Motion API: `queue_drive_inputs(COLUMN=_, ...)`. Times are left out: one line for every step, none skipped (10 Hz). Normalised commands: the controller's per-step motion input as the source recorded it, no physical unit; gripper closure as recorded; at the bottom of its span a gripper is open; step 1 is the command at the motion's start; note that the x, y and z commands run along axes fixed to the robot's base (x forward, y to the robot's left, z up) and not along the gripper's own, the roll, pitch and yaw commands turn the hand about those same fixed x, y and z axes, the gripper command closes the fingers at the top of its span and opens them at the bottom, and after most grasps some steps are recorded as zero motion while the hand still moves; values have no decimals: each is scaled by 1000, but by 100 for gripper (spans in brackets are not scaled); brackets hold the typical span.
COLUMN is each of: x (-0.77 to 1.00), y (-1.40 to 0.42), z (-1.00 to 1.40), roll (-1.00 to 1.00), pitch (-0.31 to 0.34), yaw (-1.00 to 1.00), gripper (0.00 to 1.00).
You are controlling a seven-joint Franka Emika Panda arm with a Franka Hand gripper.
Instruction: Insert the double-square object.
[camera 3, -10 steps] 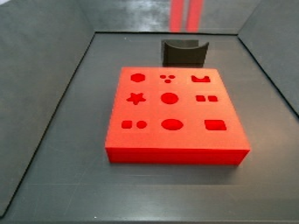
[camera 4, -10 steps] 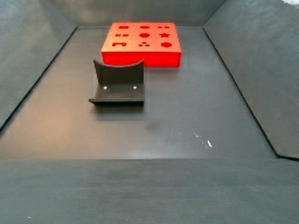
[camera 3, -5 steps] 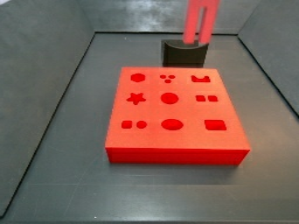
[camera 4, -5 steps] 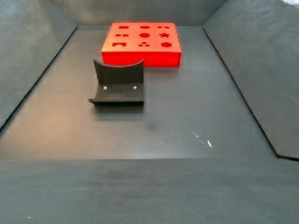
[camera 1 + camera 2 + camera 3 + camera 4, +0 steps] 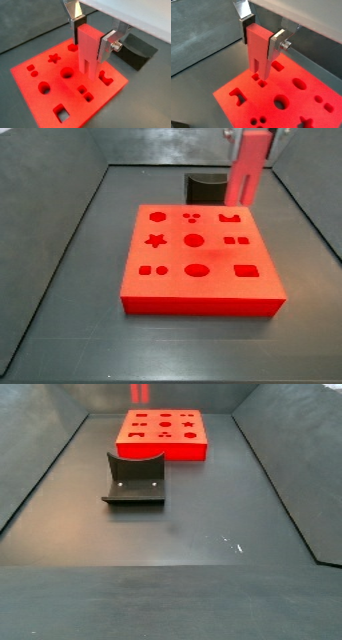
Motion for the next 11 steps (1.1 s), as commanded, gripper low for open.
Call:
queue_drive_inputs(x=443, y=-37, z=-243, roll=3, pitch=-24, yaw=-354, gripper=100)
queue_drive_inputs(x=446, y=-46, z=-220, roll=0, pitch=-50, yaw=-389, gripper=100)
queue_drive_inputs(x=394, y=-20, z=-191, roll=0, pitch=-67, yaw=-340, gripper=100)
queue_drive_inputs(x=57, y=0, z=-11, roll=0, pitch=-23, yaw=-29, gripper=100)
queue_drive_inputs(x=0, y=0, z=-120, roll=19, pitch=-33, yaw=0, gripper=100)
queue_drive_inputs(x=-34, y=-157, z=-317, roll=199, pitch=-80, yaw=211, gripper=100)
queue_drive_inputs(x=0, y=-231, z=-309, roll=331, pitch=-27, yaw=331, gripper=100)
queue_drive_inputs(x=0, y=-200, z=-349, roll=296, pitch=-4, yaw=343, gripper=100)
queue_drive_inputs(x=26, y=-86, z=-380, roll=190, pitch=0, yaw=206, gripper=100)
queue_drive_inputs(x=17, y=-40, z=-366, roll=94, pitch=-3, yaw=0, gripper=100)
queue_drive_inputs(x=26, y=0, z=-400, roll=19, pitch=0, yaw=-51, gripper=100)
